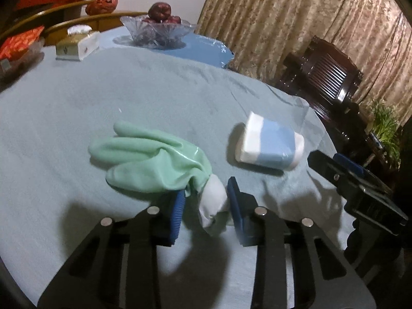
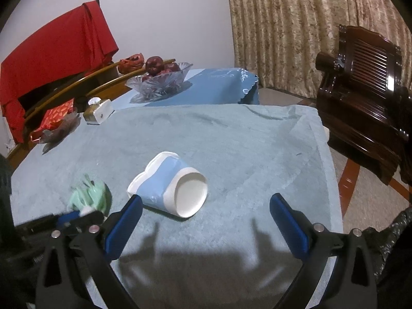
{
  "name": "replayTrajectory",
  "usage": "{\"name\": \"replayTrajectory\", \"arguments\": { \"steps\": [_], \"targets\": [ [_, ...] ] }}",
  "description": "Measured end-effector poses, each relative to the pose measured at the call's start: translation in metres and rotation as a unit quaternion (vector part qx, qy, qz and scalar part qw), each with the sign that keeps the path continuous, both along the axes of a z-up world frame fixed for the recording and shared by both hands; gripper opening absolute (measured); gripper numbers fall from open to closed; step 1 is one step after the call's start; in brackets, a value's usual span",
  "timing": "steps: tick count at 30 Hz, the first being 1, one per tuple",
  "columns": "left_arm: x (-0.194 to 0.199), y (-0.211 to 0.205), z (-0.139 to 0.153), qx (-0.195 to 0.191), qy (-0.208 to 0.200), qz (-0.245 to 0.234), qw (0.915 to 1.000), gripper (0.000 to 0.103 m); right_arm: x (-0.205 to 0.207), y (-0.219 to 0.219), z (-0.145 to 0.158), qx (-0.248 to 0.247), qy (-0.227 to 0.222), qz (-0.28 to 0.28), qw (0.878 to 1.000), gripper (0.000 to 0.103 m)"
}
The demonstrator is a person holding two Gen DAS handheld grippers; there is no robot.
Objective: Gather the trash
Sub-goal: 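Grasp the green glove with the left gripper while the right grasps the blue-white cup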
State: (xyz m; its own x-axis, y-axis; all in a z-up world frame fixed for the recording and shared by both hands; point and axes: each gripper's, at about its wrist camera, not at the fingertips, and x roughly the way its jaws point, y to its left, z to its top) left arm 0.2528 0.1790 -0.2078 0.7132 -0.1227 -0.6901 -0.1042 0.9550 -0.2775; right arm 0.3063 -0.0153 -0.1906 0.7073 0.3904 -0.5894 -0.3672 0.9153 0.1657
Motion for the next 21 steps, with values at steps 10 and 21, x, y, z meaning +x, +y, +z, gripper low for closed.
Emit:
{"name": "replayTrajectory", "arguments": {
  "steps": [10,21],
  "targets": [
    [0.006,0.013,0.002,0.046,0.001,0.000,0.9989,0.030,0.015,0.023,-0.005,-0.008,0.010,0.013,1.000,0.093],
    [0.003,0.030,-0.002,0.044,0.011,0.015,0.9988,0.030,0.005,0.044,-0.014,-0.004,0.037,0.077,0.996,0.051]
  ]
}}
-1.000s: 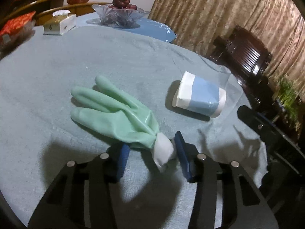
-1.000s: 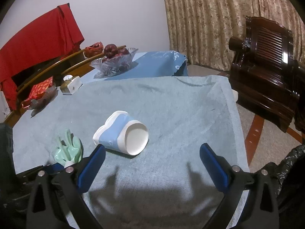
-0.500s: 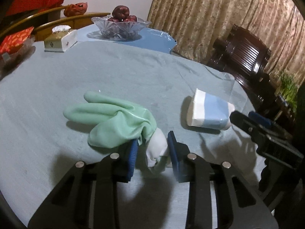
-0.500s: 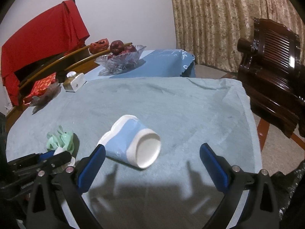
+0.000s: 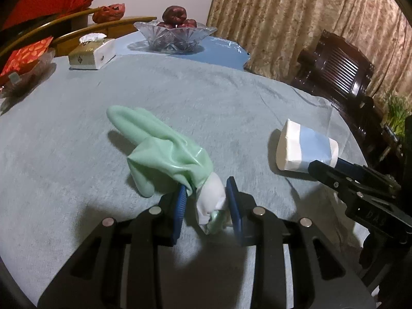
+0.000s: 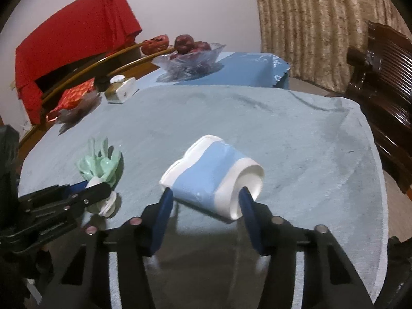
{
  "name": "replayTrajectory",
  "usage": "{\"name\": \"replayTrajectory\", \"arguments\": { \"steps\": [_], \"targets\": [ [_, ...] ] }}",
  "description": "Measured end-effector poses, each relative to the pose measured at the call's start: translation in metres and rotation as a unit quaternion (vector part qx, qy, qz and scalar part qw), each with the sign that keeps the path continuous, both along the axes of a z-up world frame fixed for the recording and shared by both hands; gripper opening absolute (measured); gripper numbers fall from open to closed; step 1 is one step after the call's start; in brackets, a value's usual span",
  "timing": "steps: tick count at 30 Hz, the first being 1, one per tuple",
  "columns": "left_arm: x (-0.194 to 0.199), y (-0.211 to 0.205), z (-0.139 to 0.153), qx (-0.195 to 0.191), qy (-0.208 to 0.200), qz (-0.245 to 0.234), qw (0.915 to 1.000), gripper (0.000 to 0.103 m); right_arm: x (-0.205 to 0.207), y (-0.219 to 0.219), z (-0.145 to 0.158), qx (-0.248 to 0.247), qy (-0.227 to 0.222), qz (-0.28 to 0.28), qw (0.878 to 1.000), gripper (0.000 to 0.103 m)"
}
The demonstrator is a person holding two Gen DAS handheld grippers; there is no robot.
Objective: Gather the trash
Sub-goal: 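Grasp the green glove with the left gripper while the right grasps the blue-white cup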
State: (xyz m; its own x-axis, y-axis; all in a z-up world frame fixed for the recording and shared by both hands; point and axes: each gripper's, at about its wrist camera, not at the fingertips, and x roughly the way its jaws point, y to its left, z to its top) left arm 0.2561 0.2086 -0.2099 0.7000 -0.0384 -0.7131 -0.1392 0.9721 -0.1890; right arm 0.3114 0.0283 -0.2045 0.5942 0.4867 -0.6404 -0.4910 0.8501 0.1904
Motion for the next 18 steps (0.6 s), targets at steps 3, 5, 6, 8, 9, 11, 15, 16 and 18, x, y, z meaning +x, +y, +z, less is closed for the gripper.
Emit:
{"name": "replayTrajectory", "arguments": {
  "steps": [3,5,6,8,9,11,15,16,18],
  "targets": [
    [-0.001,0.001,0.001,-0.003,0.001,0.003,1.0000,0.030,-0.004,0.001,0.000,0.014,0.011,0.008,1.000,0.050],
    [-0.001,0.003,0.001,-0.004,0.002,0.006,1.0000,0.030,-0.010,0.005,0.000,0.015,0.015,0.017,1.000,0.050],
    [-0.002,0.004,0.002,-0.004,0.001,0.008,1.0000,0.030,-0.013,0.007,0.000,0.015,0.015,0.024,0.999,0.050],
    [-0.004,0.007,0.002,-0.003,0.001,0.012,0.9999,0.030,-0.018,0.012,0.001,0.017,0.016,0.036,0.999,0.050],
    [-0.004,0.009,0.002,-0.004,0.002,0.015,0.9999,0.030,-0.019,0.012,0.002,0.020,0.017,0.041,0.999,0.050],
    [-0.004,0.013,0.001,-0.006,0.004,0.018,0.9998,0.030,-0.020,0.011,0.003,0.022,0.018,0.040,0.999,0.050],
    [-0.003,0.014,0.000,-0.006,0.002,0.020,0.9998,0.030,-0.021,-0.001,0.005,0.007,0.018,0.018,1.000,0.051],
    [-0.003,0.013,0.000,-0.006,0.002,0.019,0.9998,0.030,-0.021,-0.003,0.004,0.004,0.017,0.012,1.000,0.055],
    [-0.002,0.010,-0.001,-0.005,0.002,0.018,0.9998,0.030,-0.020,-0.009,0.002,-0.003,0.014,-0.002,1.000,0.066]
  ]
}}
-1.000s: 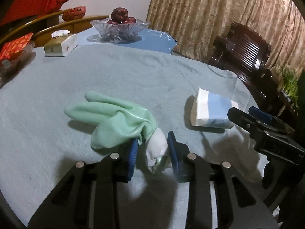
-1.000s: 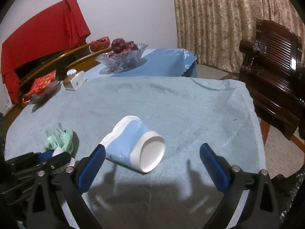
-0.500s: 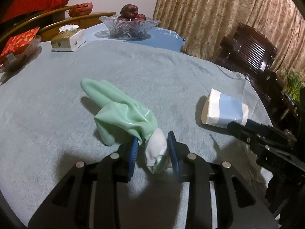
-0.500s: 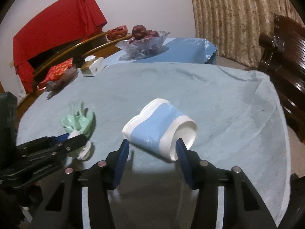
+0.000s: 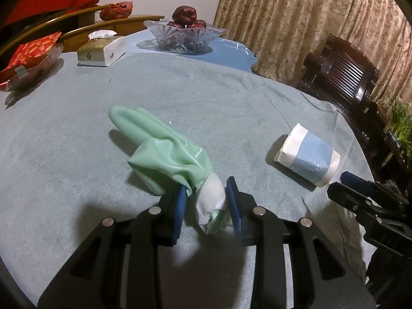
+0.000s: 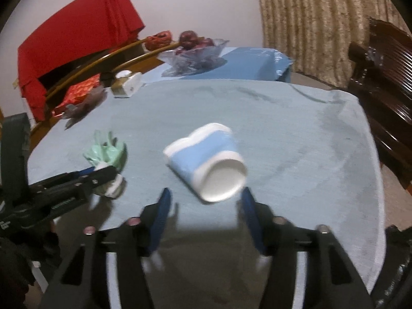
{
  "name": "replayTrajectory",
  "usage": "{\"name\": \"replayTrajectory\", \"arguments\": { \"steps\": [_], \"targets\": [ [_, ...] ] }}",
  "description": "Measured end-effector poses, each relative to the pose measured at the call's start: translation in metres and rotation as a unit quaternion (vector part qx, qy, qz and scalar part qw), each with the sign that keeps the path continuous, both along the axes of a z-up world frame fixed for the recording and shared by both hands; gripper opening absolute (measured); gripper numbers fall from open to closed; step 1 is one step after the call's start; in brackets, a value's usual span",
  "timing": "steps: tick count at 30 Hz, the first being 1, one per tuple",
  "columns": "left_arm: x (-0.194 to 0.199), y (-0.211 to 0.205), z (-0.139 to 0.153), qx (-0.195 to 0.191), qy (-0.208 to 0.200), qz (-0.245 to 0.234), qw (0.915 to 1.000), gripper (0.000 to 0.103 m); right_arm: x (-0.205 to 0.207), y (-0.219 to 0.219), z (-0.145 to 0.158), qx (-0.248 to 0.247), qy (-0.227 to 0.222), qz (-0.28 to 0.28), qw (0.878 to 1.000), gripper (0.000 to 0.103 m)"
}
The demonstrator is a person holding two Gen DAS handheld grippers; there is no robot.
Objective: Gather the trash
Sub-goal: 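Grasp the green glove with the left gripper while the right grasps the blue-white cup, then lift the green glove and blue-white cup and carry both over the bin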
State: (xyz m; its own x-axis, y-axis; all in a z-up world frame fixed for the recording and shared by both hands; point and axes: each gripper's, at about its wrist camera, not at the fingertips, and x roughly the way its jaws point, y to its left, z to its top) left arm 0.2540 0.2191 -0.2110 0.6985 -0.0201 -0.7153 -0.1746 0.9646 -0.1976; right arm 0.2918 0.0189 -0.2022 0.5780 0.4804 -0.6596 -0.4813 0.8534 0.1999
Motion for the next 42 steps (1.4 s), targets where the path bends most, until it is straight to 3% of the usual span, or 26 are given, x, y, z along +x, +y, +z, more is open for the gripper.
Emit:
{"name": "replayTrajectory", "arguments": {
  "steps": [6,15,20,25,42],
  "targets": [
    [0.001,0.000,-0.001,-0.001,0.001,0.002,1.0000,0.031,0.013,0.005,-0.004,-0.018,-0.012,0.010,1.000,0.082],
    [0.005,0.000,-0.003,0.003,0.001,-0.004,1.0000,0.031,0.044,0.018,-0.009,-0.031,0.002,0.033,0.999,0.085],
    [0.006,0.000,-0.002,0.005,0.002,-0.003,1.0000,0.031,0.048,0.021,-0.011,-0.015,0.017,0.052,0.998,0.067],
    [0.005,0.000,-0.001,0.005,0.003,-0.003,1.0000,0.031,0.040,0.027,-0.013,-0.022,0.020,0.065,0.997,0.061],
    [-0.023,-0.032,0.035,0.015,-0.031,-0.034,0.9988,0.031,-0.005,-0.009,0.030,0.023,-0.013,0.024,0.999,0.060]
  ]
}}
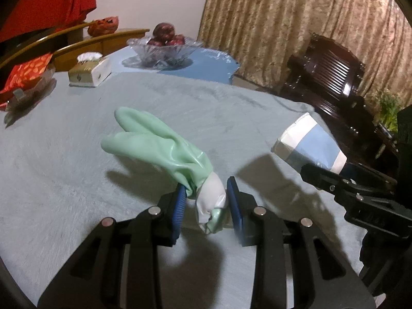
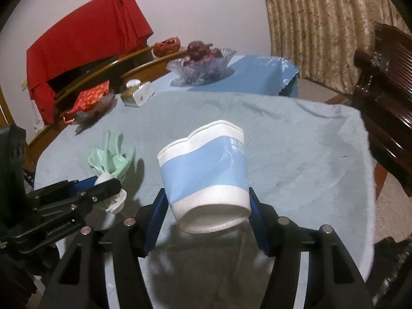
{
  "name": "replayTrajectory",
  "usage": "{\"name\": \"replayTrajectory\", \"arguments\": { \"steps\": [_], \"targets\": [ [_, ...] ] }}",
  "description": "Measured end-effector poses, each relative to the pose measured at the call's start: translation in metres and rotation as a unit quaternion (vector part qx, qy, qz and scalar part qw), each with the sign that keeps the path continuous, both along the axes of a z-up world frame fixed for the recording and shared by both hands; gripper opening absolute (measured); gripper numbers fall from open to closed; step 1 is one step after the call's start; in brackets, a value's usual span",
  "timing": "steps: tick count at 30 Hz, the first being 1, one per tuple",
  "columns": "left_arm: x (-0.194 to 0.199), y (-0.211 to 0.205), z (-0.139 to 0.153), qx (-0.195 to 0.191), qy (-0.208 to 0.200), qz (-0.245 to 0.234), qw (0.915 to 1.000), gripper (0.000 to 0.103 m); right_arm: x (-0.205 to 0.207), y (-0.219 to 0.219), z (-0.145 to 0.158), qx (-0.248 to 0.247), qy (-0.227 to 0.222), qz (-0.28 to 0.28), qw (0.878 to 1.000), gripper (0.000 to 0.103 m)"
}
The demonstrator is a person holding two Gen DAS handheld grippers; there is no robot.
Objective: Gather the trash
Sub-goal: 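Lift the green glove and blue-white cup and carry both over the bin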
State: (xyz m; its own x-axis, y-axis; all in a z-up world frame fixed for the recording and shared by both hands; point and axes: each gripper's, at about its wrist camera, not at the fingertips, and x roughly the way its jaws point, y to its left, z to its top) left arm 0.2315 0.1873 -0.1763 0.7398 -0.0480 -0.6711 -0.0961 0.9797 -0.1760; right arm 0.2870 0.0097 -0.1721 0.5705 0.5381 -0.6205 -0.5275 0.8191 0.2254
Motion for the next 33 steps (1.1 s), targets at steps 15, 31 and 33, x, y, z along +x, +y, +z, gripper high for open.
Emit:
{"name": "replayTrajectory", "arguments": {
  "steps": [15,31,33],
  "targets": [
    [-0.051,-0.074,0.060,-0.002,-0.048,-0.058,0.9972,0.031,-0.069,-0.077,0.060,0.035,-0.045,-0.058,0.997,0.060],
    [-0.079,-0.186,0.097,0.003,-0.082,-0.150,0.9852,0.031,-0.126,-0.167,0.096,0.030,-0.087,-0.142,0.986,0.060],
    [-0.079,-0.198,0.098,0.002,-0.083,-0.162,0.9833,0.031,-0.133,-0.183,0.097,0.030,-0.090,-0.161,0.982,0.060]
  ]
}}
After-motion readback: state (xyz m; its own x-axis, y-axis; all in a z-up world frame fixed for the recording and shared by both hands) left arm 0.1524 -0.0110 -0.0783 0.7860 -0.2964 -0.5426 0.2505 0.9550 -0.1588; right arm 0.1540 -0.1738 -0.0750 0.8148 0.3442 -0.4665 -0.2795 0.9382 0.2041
